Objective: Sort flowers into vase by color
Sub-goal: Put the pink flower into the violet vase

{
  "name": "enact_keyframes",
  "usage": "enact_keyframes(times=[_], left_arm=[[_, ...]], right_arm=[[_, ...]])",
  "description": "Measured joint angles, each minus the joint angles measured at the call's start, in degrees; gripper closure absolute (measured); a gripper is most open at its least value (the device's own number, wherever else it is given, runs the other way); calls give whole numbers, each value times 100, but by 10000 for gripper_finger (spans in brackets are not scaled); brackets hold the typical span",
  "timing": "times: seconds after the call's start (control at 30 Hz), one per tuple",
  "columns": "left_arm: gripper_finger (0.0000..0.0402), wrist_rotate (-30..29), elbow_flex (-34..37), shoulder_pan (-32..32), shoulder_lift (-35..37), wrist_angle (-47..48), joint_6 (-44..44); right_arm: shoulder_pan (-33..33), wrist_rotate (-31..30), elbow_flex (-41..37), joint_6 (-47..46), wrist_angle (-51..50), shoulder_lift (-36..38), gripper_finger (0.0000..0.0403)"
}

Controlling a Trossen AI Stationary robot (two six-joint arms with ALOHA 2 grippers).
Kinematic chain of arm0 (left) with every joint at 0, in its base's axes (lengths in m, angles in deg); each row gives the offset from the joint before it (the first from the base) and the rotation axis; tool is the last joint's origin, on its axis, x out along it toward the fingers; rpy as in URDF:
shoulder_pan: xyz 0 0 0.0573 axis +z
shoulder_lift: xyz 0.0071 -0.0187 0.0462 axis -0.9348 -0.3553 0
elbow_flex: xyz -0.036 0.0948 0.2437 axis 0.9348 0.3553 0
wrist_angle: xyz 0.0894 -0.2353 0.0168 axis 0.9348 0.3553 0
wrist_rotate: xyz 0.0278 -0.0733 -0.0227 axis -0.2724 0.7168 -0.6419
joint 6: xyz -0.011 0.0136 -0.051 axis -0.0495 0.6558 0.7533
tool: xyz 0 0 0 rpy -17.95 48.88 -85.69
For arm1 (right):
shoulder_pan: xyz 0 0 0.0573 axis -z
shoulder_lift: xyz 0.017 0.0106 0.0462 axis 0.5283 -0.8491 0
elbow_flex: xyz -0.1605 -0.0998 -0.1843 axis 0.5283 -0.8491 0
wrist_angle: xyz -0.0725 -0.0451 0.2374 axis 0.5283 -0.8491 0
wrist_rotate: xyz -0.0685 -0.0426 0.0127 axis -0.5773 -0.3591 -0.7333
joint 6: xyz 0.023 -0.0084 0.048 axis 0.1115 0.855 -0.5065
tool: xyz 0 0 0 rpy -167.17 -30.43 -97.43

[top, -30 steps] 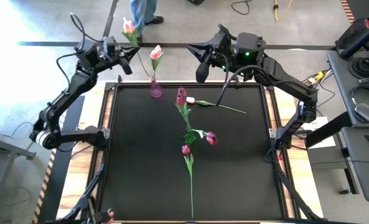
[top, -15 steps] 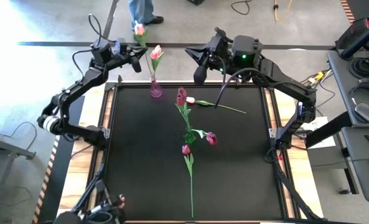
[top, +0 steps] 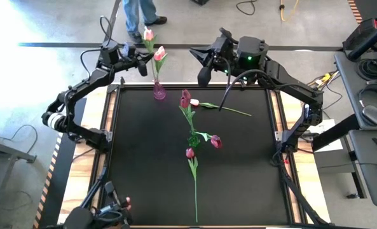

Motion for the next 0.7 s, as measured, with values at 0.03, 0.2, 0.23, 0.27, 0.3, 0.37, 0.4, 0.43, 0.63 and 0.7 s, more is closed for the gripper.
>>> enact_keyframes(times=[0.03,0.2,0.23,0.27,0.3,0.37,0.4,0.43,0.63,0.7], left_arm=[[391,-53,4,0,-6,59,-4],[345,-126,13,0,12,234,-19],[335,-127,13,0,36,241,-19],[325,-127,13,0,61,239,-19],[315,-127,13,0,83,240,-24],[296,-127,13,0,115,309,-67],[287,-127,13,0,122,374,-94],[279,-131,13,0,132,468,-141],[246,-136,19,-9,145,1206,-644],[241,-134,19,-13,149,1281,-717]], right_arm=[[0,0,0,-3,1,0,385],[0,-147,0,-55,-106,0,385],[0,-226,0,-55,-139,0,385],[0,-287,0,-55,-175,0,385],[0,-293,0,-52,-212,0,385],[0,-304,0,-52,-239,0,385],[0,-302,0,-51,-243,0,385],[0,-302,0,-50,-243,0,385],[0,-301,0,-47,-258,0,385],[0,-302,0,-46,-258,0,385]])
